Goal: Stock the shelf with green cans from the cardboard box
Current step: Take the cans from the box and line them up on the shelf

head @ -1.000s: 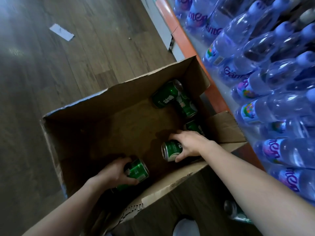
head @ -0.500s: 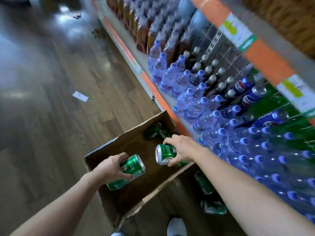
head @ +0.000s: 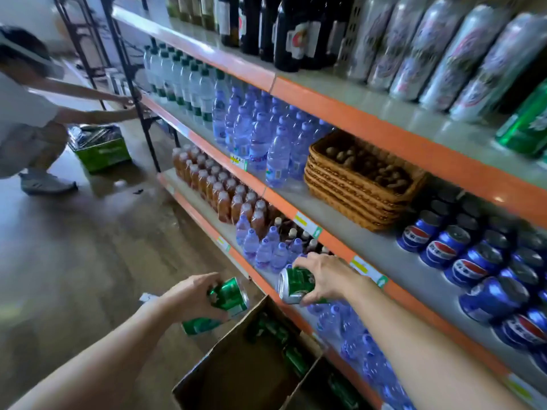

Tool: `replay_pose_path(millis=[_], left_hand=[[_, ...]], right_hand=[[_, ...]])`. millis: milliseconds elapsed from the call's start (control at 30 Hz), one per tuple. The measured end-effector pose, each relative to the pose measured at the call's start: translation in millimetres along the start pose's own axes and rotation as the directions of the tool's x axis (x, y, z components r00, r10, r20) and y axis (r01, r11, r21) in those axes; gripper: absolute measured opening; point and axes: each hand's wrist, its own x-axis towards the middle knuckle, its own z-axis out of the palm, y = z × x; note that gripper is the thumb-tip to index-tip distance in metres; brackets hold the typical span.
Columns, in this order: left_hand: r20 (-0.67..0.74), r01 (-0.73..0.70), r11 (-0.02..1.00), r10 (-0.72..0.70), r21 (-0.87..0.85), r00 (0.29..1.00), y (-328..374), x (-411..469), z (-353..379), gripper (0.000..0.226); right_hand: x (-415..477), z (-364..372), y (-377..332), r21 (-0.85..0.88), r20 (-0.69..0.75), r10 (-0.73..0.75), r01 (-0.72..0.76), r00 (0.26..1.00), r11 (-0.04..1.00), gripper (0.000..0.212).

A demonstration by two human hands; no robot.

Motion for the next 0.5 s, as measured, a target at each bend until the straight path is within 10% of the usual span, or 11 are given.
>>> replay_pose_path(millis=[500], left_hand=[[-0.127, -0.365, 0.917, 0.386, 0.159, 0.914, 250, -58, -178, 0.068]], right_hand=[[-220, -214, 67, 0.02, -0.319, 0.26, -0.267, 0.912, 0.963, 0.071]])
